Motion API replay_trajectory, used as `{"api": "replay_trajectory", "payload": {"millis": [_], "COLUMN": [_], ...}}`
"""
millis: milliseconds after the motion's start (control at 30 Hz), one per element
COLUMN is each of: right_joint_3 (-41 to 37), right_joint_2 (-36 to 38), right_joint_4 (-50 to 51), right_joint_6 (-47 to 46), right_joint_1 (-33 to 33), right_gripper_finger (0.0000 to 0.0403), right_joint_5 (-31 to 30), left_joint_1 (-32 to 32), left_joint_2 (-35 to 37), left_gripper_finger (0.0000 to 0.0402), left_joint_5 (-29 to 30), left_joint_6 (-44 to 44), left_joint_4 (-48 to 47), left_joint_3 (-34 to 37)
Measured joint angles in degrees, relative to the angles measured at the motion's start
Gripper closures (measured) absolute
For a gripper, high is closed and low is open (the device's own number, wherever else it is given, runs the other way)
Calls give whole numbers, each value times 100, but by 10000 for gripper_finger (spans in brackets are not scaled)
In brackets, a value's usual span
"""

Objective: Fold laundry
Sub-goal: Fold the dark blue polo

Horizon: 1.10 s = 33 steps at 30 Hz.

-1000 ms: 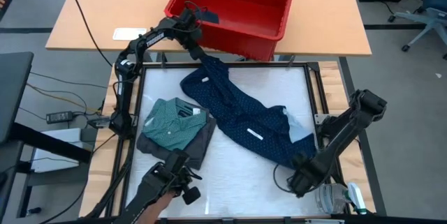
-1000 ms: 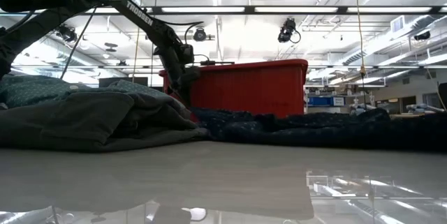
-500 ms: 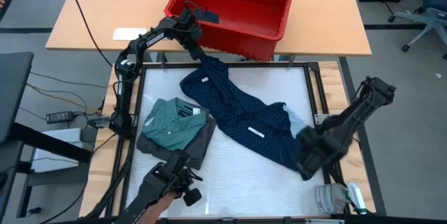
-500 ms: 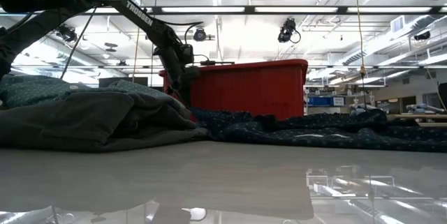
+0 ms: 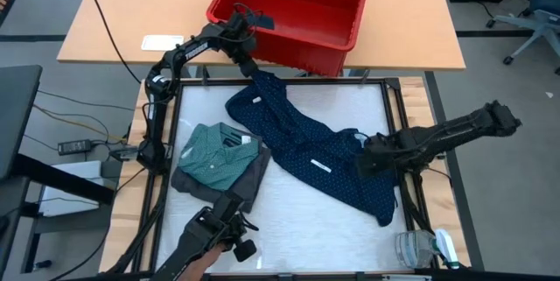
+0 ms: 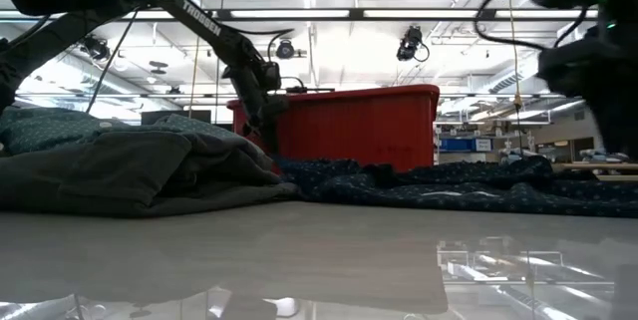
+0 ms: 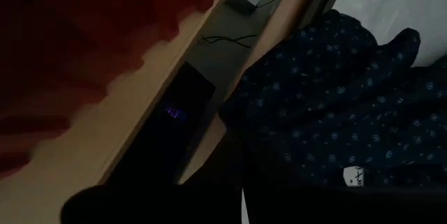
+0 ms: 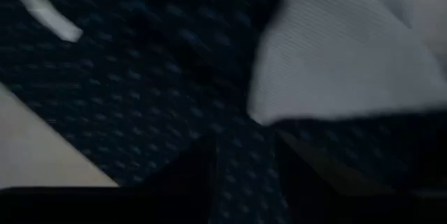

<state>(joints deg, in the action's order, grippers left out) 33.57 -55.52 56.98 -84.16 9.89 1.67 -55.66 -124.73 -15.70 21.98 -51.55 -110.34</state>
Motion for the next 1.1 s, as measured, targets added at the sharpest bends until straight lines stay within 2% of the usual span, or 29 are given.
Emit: {"api": "replay_trajectory", "payload": {"millis": [100, 200, 367, 500, 600, 733, 800, 933, 1100], "right_joint_3": [-46, -47, -47, -47, -47, -41, 104, 764, 1934], "right_joint_2": [-216, -509, -955, -1215, -1292, -1214, -1181, -1181, -1181], "right_joint_4": [-439, -348, -695, -766, -761, -738, -467, 838, 2501], "right_joint_6": [527, 802, 1536, 1717, 1814, 2080, 2176, 2332, 2764], "right_joint_1": [-404, -695, -955, -1099, -1150, -1159, -1159, -1119, -1023], "right_gripper_finger": [244, 234, 227, 236, 269, 366, 389, 396, 398], "right_joint_5": [-30, -42, 142, 72, 48, 219, 416, 521, 201], "left_joint_1": [59, 110, 158, 189, 251, 278, 283, 233, 69], "left_joint_2": [-2, -2, -2, -2, -2, -2, -2, -2, 99], "left_gripper_finger": [402, 402, 402, 402, 402, 402, 402, 402, 402], "left_joint_5": [0, 0, 0, 2, 1, 0, 2, 0, -197], "left_joint_6": [-9, 6, 8, -25, -16, 11, 15, 171, 632], "left_joint_4": [20, 39, 37, 40, 44, 35, -38, -311, -1455], "left_joint_3": [0, 0, 0, 0, 0, -2, -2, -16, -28]}}
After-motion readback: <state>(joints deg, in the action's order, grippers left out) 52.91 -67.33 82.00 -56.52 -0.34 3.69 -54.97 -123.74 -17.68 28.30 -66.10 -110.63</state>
